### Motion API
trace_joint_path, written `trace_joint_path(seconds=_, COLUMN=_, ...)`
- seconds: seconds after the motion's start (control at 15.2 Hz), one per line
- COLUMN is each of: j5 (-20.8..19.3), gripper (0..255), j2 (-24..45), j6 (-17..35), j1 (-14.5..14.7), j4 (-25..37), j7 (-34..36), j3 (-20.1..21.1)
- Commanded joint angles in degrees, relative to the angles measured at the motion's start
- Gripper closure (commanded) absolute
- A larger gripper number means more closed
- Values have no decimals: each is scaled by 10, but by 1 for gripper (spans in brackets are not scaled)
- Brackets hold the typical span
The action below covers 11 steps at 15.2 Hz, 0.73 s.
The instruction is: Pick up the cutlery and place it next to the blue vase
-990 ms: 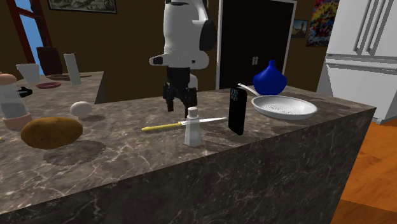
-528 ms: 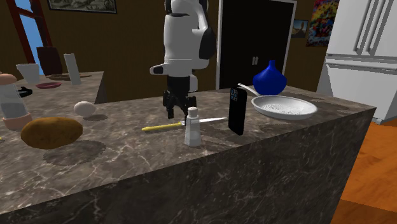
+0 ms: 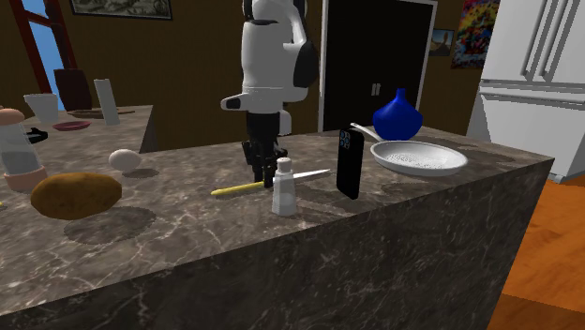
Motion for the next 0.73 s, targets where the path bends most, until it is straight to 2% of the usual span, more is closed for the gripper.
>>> trace_joint_path(seconds=0.0, j5=0, gripper=255, j2=0, j6=0, j1=0, j4=0, j7=0, j3=0)
trace_joint_path(seconds=0.4, j5=0, gripper=255, j2=0, j6=0, j1=0, j4=0, j7=0, j3=0)
trace_joint_path(seconds=0.66, j5=0, gripper=255, j2=-16, j6=-27, j1=0, j4=11, j7=-1, j3=0)
